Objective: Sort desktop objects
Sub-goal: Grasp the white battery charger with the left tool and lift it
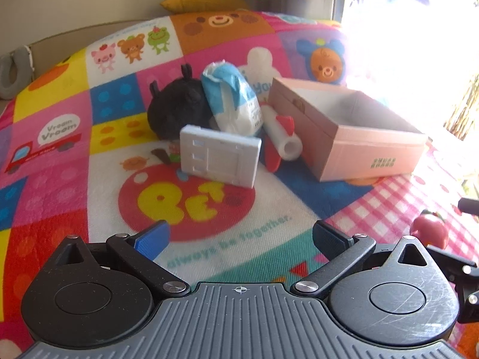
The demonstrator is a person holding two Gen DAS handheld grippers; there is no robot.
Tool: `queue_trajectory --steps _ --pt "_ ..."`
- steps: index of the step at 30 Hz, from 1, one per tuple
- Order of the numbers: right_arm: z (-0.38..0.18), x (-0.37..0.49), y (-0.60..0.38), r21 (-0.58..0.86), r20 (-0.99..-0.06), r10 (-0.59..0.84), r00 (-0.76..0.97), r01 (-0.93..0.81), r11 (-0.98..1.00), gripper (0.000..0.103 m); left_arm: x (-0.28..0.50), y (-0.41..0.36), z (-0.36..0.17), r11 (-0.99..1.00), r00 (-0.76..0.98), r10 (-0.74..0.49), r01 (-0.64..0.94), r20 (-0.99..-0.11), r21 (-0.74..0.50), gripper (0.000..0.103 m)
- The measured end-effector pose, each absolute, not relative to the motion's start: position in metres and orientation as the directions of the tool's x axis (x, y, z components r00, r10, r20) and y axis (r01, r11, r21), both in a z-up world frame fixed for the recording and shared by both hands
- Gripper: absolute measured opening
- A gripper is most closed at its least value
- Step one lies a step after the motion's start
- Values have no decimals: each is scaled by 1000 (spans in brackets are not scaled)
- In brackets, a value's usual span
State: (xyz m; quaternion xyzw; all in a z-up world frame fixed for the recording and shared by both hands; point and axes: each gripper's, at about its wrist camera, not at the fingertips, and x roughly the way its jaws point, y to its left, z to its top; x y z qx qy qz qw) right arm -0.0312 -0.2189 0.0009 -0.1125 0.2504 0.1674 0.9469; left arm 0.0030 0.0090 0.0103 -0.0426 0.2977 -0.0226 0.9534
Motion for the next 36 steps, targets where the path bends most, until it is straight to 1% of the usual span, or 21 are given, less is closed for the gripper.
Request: queue_trajectory --steps 4,7,9,11,15,16,17,18,22,24,29,31,36 --pt "3 -30 -228 -88 -497 264 826 -351 932 103 35 6 27 1000 851 -18 21 -526 -1 103" --pt "3 -28 -231 -73 -505 258 824 -338 938 103 60 5 26 998 854 48 -22 -518 56 103" --pt "2 -28 -232 -67 -505 255 824 -332 941 103 70 3 26 997 863 37 -1 -504 72 103" --pt "2 -27 -233 -55 -508 256 822 -327 943 103 78 -1 25 995 859 13 37 -512 88 103" --pt "1 -21 -236 -25 -532 258 807 -319 947 103 85 -5 19 992 852 42 25 -522 121 102" --pt "1 -20 -237 -16 -537 258 803 -316 949 103 84 -4 18 993 855 41 24 -517 118 96" --pt "1 -19 -238 -8 -539 258 801 -312 950 103 82 -3 18 993 858 40 23 -512 116 88" --pt "1 -18 -239 1 -541 260 800 -309 951 103 80 -2 18 993 859 43 20 -510 117 84" --pt "0 -15 -242 23 -550 265 792 -303 953 103 67 -2 21 994 868 39 18 -495 109 83" --pt "0 -15 -241 22 -555 264 789 -304 953 103 58 -4 24 995 870 13 39 -492 95 83" --pt "0 -15 -240 19 -558 270 785 -313 950 103 15 -23 31 976 847 -193 216 -495 -10 83" --pt "0 -14 -241 29 -557 276 783 -314 949 103 -3 -34 28 960 829 -252 278 -499 -23 83" --pt "4 -15 -245 44 -544 285 789 -312 949 103 -31 -43 21 942 792 -299 336 -532 -28 83"
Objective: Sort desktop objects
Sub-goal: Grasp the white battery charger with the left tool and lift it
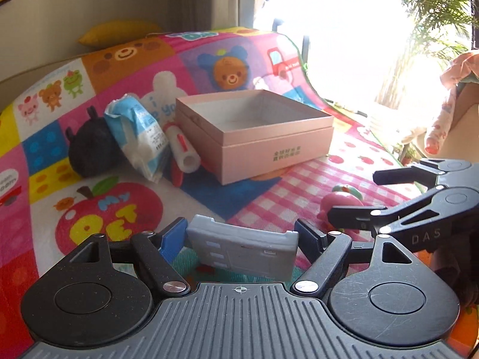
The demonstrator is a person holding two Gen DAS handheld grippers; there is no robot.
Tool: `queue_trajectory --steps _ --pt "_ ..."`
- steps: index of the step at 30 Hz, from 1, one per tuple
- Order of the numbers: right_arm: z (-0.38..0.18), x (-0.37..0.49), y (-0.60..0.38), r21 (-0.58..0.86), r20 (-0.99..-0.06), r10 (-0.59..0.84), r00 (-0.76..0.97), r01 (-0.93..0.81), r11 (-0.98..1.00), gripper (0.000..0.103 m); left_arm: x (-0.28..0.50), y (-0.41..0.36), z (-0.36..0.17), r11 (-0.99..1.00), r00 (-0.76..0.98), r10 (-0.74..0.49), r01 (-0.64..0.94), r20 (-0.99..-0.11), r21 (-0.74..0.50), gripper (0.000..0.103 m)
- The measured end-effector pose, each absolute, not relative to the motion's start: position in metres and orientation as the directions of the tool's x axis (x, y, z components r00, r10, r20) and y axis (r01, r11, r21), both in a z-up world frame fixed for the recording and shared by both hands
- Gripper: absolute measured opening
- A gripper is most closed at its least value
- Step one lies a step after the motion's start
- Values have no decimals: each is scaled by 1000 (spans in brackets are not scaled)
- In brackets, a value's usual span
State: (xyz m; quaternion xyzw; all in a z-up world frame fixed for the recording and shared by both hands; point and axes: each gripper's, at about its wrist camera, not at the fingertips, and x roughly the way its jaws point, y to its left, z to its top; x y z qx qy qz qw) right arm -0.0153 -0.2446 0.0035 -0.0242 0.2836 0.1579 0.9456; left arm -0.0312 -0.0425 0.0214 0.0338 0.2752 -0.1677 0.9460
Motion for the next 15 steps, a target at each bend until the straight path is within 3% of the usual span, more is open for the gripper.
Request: queue_trajectory --steps 2,4,8,12,15 --pt "8 -17 -245 20 -530 284 799 -323 946 103 -37 -39 21 939 782 -299 343 -548 -22 86" --pt "13 -17 -250 9 -507 270 819 -308 951 103 -40 -32 20 943 776 -283 333 -563 -15 95" --pt "24 -3 -267 53 -487 220 845 -223 973 103 -37 -18 15 961 768 -221 278 -601 2 96" --pt "19 19 -274 -8 -549 118 828 -147 989 73 -39 -8 15 955 729 -263 290 -632 -63 97" --pt "11 24 -277 -40 -577 90 811 -138 990 71 -46 -10 16 934 704 -319 345 -635 -86 100"
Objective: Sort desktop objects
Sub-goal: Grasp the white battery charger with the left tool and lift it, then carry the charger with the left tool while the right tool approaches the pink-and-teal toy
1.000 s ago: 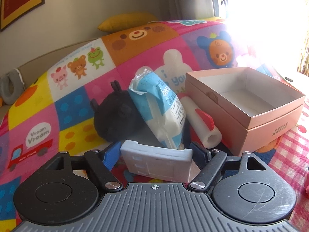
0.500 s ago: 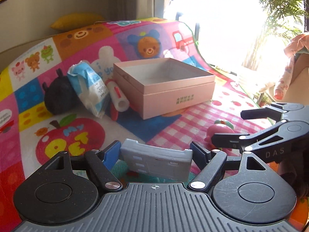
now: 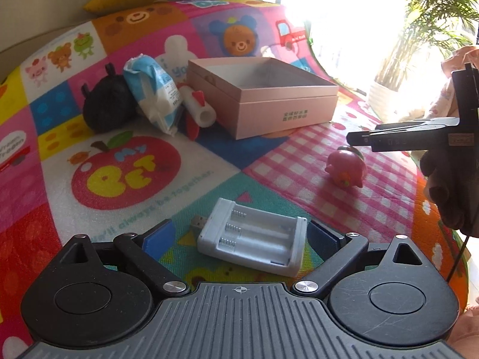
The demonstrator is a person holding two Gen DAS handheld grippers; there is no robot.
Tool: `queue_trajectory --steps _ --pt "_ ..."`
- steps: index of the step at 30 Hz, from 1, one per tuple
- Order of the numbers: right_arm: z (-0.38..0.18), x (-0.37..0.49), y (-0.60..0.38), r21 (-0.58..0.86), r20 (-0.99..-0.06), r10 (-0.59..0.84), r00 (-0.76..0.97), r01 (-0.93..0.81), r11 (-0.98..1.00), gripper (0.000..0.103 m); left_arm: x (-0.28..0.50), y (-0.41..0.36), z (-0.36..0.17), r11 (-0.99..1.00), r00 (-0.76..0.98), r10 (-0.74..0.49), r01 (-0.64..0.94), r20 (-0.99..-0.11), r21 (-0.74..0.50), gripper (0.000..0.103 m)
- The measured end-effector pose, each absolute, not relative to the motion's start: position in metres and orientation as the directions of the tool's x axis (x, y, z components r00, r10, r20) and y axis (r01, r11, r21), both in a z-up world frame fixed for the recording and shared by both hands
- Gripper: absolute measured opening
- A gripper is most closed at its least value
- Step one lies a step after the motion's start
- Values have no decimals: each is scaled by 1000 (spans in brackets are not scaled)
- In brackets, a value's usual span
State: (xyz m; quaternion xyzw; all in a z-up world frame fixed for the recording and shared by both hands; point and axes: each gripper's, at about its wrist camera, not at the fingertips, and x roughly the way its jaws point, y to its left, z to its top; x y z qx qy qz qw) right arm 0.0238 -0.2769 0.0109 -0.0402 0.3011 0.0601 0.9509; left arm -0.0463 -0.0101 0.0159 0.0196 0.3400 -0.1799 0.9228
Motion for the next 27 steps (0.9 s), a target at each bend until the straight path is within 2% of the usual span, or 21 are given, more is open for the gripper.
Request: queue_trajectory --steps 5,8,10,13,19,24,27 --pt "2 12 -273 -43 -636 125 762 -198 979 70 -52 -25 14 919 688 -336 390 -643 -62 101" --pt "7 -2 -268 75 -655 311 688 -350 934 70 -49 -27 12 924 692 -321 378 -647 -54 101" --pt "16 -5 -266 96 -623 353 698 -379 920 74 -48 -27 12 927 693 -314 371 -649 -53 101" --pt "29 16 -275 78 -561 254 788 -256 964 86 -47 -26 11 924 686 -321 379 -652 -57 101" --pt "33 100 -318 314 -493 199 847 -40 949 87 -52 -27 8 913 674 -331 405 -661 -45 102" --pt "24 143 -316 418 -511 259 820 -26 908 87 -53 -21 7 921 676 -320 385 -664 -51 103" --pt "24 141 -302 471 -509 326 796 -60 880 92 -52 -16 7 926 680 -312 373 -664 -55 103"
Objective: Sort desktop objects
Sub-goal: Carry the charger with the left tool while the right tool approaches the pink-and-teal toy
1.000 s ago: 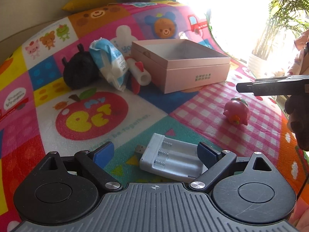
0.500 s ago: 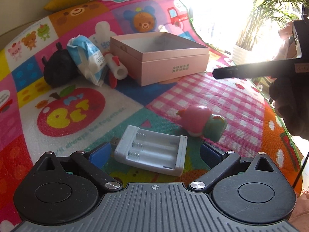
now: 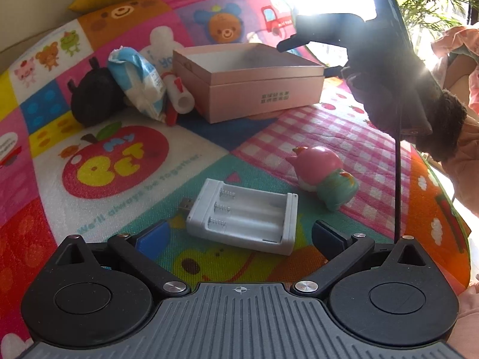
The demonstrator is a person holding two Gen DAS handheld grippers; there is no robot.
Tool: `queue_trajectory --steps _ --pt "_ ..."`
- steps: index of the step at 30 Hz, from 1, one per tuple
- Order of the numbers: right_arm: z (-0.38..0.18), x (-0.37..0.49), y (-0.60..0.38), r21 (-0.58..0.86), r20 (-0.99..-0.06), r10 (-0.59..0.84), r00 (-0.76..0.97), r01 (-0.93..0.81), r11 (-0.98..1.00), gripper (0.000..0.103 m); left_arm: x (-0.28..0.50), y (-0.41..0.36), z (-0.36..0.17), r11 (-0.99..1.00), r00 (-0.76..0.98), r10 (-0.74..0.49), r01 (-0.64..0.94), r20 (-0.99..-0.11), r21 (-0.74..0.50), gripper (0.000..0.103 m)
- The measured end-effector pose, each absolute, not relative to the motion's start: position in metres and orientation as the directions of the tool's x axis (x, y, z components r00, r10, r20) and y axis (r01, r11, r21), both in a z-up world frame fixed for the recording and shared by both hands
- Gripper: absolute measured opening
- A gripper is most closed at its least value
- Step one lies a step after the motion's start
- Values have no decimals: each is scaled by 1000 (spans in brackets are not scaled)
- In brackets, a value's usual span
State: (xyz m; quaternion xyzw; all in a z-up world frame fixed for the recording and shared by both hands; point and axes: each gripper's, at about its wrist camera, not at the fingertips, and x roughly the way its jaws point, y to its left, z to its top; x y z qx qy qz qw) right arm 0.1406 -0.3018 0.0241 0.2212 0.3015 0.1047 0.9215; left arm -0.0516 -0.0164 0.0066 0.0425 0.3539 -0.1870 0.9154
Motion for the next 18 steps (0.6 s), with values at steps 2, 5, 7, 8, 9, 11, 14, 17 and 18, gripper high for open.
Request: queue_trajectory --steps 2,5,7,8,9,11,14,17,18 --pt "25 133 -289 467 -509 366 779 -108 878 92 -50 -15 6 928 682 -309 368 -663 -53 103" --pt "24 120 -274 442 -516 408 753 -173 880 92 -49 -14 7 930 685 -303 363 -663 -49 103" --pt "26 111 -269 405 -517 398 757 -194 894 92 -48 -14 7 932 686 -296 360 -664 -44 103" --pt "28 106 -267 382 -518 384 764 -195 903 92 -48 -15 6 933 687 -292 358 -665 -38 103" --pt "30 99 -267 353 -519 369 771 -200 914 92 -48 -15 6 933 687 -289 359 -666 -35 103" --pt "33 82 -266 288 -525 342 779 -215 933 92 -47 -16 5 931 686 -293 364 -666 -35 103" --pt "34 53 -265 214 -542 346 766 -272 938 92 -44 -19 4 930 687 -293 367 -665 -31 103" --pt "33 26 -256 136 -556 360 749 -345 929 92 -39 -21 2 933 688 -279 358 -670 -20 103" --pt "32 20 -250 83 -559 338 757 -355 931 92 -38 -22 2 934 689 -275 356 -670 -18 103"
